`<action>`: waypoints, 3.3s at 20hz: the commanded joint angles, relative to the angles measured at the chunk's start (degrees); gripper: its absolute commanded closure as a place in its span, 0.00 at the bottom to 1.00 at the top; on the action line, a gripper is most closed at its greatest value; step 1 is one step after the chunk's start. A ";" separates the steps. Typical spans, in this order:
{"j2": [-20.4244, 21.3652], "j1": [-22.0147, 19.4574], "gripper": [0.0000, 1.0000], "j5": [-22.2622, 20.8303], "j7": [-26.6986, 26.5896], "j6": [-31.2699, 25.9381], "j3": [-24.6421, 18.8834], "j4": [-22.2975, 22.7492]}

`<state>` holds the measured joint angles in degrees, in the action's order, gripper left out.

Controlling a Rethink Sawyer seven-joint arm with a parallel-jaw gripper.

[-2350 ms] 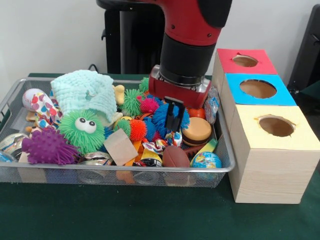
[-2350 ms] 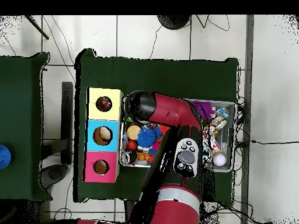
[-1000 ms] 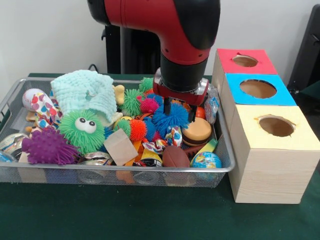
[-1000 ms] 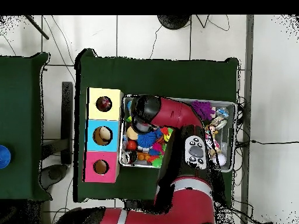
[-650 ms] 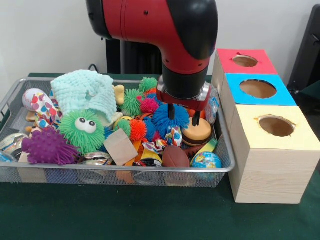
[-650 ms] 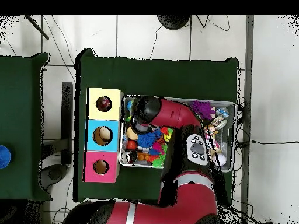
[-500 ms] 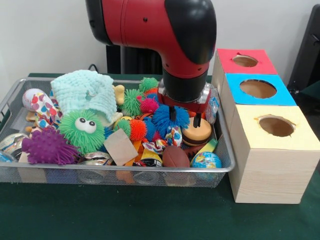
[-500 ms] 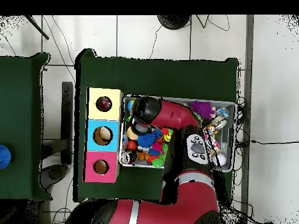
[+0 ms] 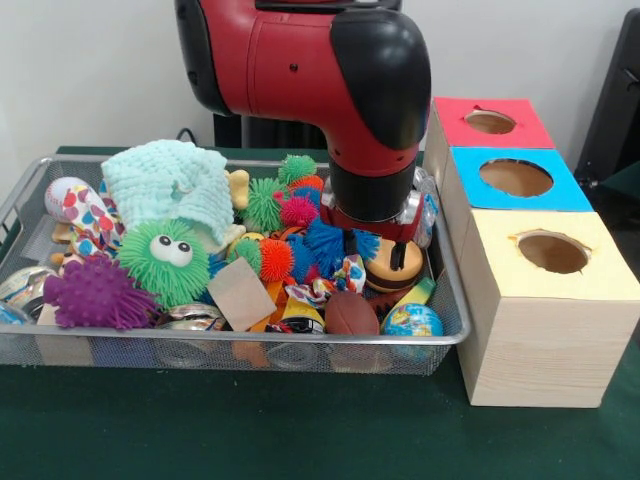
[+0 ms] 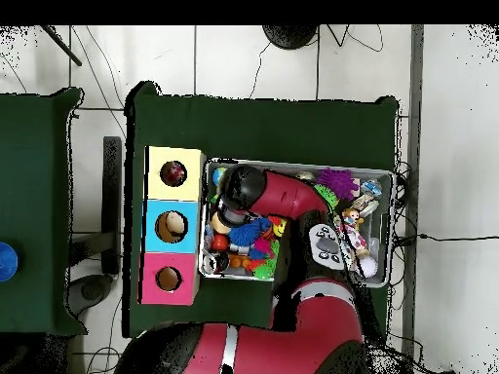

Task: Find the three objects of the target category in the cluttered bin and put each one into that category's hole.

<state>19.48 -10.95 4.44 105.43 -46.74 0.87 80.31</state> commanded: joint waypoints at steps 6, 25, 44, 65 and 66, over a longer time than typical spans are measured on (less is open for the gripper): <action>-1.64 2.40 0.00 -6.07 4.34 12.15 -0.08 2.24; 3.48 3.66 0.00 -10.66 3.23 6.49 5.77 -4.80; -1.20 -0.76 0.00 -6.56 0.97 3.91 -1.45 -0.39; -0.31 -5.19 0.00 -4.00 0.26 -1.22 -9.30 3.99; -0.65 -5.41 0.00 -3.95 0.32 -0.80 -9.61 4.19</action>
<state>20.65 -14.34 -1.33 105.43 -43.55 -1.99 79.42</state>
